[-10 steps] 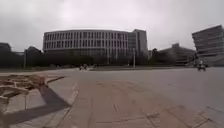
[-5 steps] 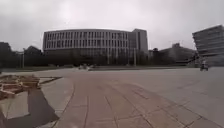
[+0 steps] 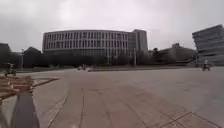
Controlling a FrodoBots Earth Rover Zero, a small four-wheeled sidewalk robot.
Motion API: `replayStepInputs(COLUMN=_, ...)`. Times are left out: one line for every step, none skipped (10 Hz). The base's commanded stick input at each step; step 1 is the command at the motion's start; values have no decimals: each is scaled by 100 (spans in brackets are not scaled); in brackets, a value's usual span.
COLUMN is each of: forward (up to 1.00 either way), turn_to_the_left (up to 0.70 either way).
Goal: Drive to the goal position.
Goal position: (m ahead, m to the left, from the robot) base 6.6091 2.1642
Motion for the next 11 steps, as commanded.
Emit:
replayStepInputs(forward=70, turn_to_the_left=0)
replayStepInputs(forward=70, turn_to_the_left=0)
replayStepInputs(forward=70, turn_to_the_left=0)
replayStepInputs(forward=70, turn_to_the_left=0)
replayStepInputs(forward=70, turn_to_the_left=0)
replayStepInputs(forward=70, turn_to_the_left=0)
replayStepInputs(forward=70, turn_to_the_left=0)
replayStepInputs(forward=70, turn_to_the_left=0)
replayStepInputs(forward=70, turn_to_the_left=0)
replayStepInputs(forward=70, turn_to_the_left=0)
replayStepInputs(forward=70, turn_to_the_left=0)
